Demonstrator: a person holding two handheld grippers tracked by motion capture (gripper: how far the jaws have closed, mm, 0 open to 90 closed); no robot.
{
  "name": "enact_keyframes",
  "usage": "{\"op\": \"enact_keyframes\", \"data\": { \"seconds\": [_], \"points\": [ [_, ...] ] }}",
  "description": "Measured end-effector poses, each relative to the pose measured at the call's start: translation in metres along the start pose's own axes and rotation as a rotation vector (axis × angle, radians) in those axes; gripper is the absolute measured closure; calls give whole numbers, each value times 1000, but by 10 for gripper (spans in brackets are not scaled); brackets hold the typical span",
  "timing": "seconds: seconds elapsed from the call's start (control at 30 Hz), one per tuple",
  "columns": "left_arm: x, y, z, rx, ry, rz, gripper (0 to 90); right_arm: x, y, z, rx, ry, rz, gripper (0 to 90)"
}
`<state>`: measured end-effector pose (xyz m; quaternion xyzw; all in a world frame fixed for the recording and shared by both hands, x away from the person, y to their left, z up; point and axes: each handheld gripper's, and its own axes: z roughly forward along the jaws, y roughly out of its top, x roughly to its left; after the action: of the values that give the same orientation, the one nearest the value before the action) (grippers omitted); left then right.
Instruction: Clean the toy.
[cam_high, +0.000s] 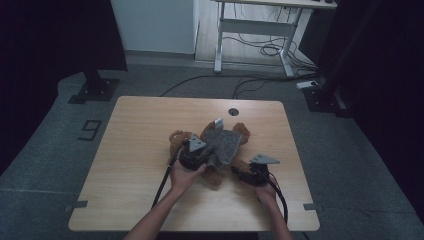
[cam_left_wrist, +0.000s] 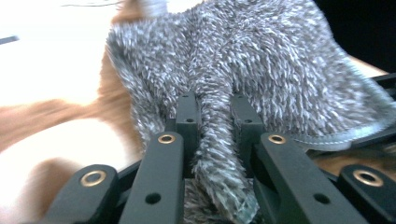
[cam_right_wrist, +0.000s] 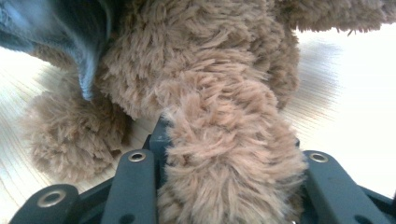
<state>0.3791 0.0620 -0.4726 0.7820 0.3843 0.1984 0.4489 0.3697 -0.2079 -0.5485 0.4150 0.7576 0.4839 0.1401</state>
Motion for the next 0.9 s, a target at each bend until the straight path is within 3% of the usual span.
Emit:
{"op": "enact_keyframes", "data": {
  "seconds": [0.03, 0.07, 0.1, 0.2, 0.23, 0.27, 0.37, 0.43, 0.47, 0.5, 0.67, 0.83, 0.9],
  "points": [
    [13, -3, -9, -15, 13, -24, 769, 0, 0, 0, 0, 0, 1, 575],
    [13, -3, -9, -15, 13, -24, 770, 0, 0, 0, 0, 0, 1, 575],
    [22, -5, -20, -35, 2, -47, 770, 1, 0, 1, -2, 5, 0, 573],
    [31, -7, -42, -82, 58, -15, 768, 2, -1, 1, -3, -3, -2, 573],
    [41, -11, -55, -94, 81, -29, 768, 2, -1, 1, -3, -2, 3, 573],
    [41, -11, -55, -94, 81, -29, 768, 2, -1, 1, -3, -2, 3, 573],
    [61, -25, -63, -89, 94, -93, 768, 2, -1, 1, -3, -4, 5, 573],
    [75, -40, -63, -62, 116, -133, 769, 2, -1, 1, -3, -5, 8, 573],
    [75, -40, -63, -62, 116, -133, 769, 2, -1, 1, -3, -4, 9, 573],
    [84, -52, -61, -50, 103, -176, 770, 2, -1, 1, -3, -3, 8, 573],
    [90, -65, -60, -28, 159, -165, 773, 2, -1, 2, -5, -1, 13, 573],
    [109, -81, -54, 51, 175, -223, 773, 2, -1, 2, -6, 0, 14, 572],
    [114, -87, -52, 55, 164, -259, 773, 2, -1, 2, -5, 1, 14, 573]
  ]
}}
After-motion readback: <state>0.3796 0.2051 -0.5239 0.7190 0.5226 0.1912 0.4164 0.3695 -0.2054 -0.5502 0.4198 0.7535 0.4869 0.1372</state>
